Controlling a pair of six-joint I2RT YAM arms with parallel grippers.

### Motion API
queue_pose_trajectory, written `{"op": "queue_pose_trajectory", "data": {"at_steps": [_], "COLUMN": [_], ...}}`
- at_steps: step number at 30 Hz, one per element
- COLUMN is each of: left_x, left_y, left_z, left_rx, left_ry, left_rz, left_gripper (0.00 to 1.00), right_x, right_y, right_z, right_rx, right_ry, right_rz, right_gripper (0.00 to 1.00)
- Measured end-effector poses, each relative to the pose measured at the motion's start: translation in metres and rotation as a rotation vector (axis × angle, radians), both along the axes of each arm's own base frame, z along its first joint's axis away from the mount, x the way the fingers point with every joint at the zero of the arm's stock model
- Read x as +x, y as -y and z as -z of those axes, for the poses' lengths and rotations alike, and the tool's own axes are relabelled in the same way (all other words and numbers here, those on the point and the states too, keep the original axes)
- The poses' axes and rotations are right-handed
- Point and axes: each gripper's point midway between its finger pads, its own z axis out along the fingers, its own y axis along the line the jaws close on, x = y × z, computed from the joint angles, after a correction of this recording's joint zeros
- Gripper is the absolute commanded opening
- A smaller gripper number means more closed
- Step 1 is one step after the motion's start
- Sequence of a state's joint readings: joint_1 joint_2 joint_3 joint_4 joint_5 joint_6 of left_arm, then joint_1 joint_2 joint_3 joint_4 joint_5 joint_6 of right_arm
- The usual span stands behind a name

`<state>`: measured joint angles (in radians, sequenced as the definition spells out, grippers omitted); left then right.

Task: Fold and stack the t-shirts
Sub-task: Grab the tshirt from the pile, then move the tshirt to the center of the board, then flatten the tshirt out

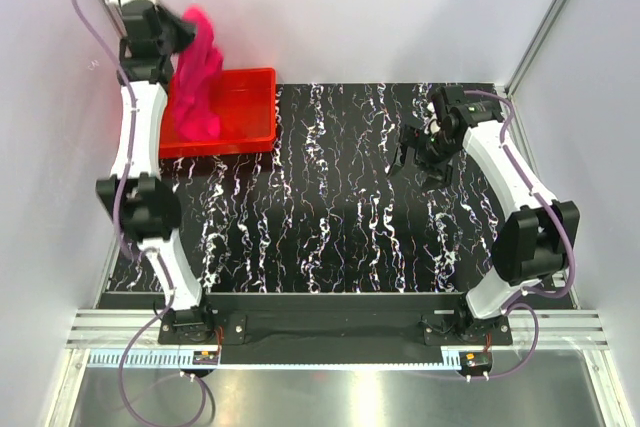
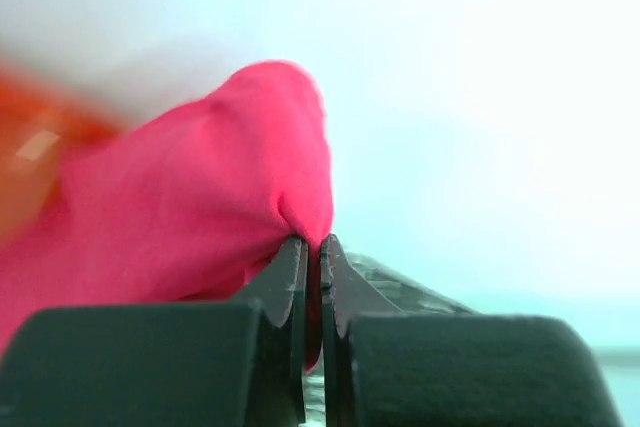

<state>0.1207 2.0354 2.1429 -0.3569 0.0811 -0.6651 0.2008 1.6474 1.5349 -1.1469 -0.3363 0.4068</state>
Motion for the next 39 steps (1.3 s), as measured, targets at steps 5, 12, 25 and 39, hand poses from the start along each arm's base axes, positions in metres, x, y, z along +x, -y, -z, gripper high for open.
{"op": "queue_pose_trajectory", "data": {"at_steps": [5, 12, 25, 39], "left_x": [-0.109, -0.312, -0.293, -0.291], "left_y": [0.116, 0.18, 0.215, 0.282], "left_z": [-0.176, -0.288, 0.002, -0.003], "left_rx": [0.008, -0.05, -0.174, -0.152], "left_ry": [0.347, 0.651, -0.015, -0.105], "left_rz": [0.246, 0.509, 0.587, 0.808], "left_gripper": [0.0, 0.0, 0.0, 0.05], "right_x": [-0.002, -0.013, -0.069, -0.073], "right_y": [0.001, 0.002, 0.006, 0.003], "right_z": [-0.016, -0.071, -0.099, -0.075], "right_rx": [0.0, 0.044, 0.104, 0.111], "right_ry": [0.038, 0.213, 0.3, 0.229], "right_rz": [-0.01, -0.027, -0.027, -0.037], "right_gripper": [1.0, 1.0, 1.0, 1.0]}}
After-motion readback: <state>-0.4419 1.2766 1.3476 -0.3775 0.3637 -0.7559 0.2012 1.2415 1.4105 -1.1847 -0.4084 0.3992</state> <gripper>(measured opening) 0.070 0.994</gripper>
